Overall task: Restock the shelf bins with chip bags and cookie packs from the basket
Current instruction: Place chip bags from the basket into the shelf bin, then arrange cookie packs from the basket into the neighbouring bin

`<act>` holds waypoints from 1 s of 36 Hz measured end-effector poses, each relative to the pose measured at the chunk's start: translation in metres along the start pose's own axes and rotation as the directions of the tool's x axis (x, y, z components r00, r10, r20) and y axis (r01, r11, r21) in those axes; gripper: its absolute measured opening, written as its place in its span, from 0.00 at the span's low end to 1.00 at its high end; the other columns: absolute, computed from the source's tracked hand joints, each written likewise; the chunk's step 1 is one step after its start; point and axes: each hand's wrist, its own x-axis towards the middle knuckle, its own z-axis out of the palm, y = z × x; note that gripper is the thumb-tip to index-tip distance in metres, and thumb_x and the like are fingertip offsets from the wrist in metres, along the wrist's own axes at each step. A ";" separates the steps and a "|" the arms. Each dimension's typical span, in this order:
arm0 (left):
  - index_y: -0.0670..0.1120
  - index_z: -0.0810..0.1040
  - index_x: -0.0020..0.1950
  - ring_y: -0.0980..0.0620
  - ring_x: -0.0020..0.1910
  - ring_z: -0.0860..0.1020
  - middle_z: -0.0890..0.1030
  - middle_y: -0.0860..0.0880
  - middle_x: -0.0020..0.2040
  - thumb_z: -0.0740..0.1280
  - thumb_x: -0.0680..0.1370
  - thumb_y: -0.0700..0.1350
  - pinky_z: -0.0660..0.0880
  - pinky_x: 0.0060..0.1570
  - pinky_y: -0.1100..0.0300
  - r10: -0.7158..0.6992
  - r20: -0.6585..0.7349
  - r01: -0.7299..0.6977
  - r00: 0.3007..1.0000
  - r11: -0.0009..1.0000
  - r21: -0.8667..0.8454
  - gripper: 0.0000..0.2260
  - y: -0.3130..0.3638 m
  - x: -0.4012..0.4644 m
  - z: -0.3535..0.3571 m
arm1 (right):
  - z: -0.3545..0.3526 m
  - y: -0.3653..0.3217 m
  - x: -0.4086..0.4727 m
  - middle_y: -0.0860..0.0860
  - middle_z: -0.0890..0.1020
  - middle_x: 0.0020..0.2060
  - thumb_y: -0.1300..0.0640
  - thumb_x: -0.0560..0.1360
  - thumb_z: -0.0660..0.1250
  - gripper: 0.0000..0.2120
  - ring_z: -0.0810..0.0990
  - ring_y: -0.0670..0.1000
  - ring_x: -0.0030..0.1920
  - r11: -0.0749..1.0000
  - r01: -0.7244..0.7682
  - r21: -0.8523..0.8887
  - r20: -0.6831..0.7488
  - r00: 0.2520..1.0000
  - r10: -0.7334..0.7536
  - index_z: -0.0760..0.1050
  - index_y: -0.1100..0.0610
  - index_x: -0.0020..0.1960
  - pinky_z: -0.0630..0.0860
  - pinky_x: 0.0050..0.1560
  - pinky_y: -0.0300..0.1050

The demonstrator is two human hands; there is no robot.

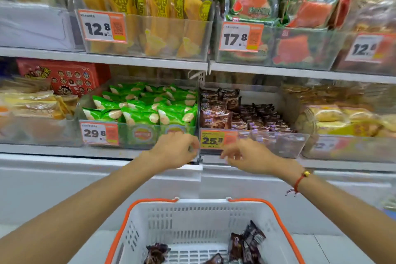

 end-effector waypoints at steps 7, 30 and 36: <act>0.55 0.78 0.60 0.53 0.58 0.77 0.79 0.57 0.59 0.62 0.79 0.52 0.72 0.57 0.57 -0.009 0.277 0.056 0.961 0.986 -0.159 0.11 0.023 -0.025 0.122 | 0.120 0.049 -0.053 0.49 0.81 0.57 0.58 0.76 0.64 0.12 0.78 0.46 0.50 0.984 -0.157 0.078 0.252 0.959 0.133 0.81 0.50 0.56 0.69 0.49 0.35; 0.47 0.71 0.63 0.44 0.59 0.76 0.75 0.48 0.57 0.64 0.79 0.52 0.71 0.50 0.56 -0.067 0.743 0.343 0.666 0.912 -0.224 0.15 0.020 -0.052 0.416 | 0.392 0.103 -0.052 0.56 0.57 0.75 0.55 0.81 0.58 0.28 0.56 0.58 0.75 0.989 -0.004 -0.145 0.531 0.843 0.081 0.52 0.60 0.77 0.56 0.72 0.54; 0.49 0.70 0.67 0.49 0.58 0.75 0.75 0.49 0.61 0.68 0.76 0.54 0.73 0.55 0.56 -0.094 0.668 0.333 0.738 0.912 -0.238 0.22 0.023 -0.060 0.423 | 0.398 0.102 -0.041 0.53 0.71 0.60 0.53 0.74 0.69 0.22 0.67 0.53 0.62 0.990 0.009 -0.138 0.379 0.925 0.044 0.66 0.58 0.63 0.63 0.62 0.47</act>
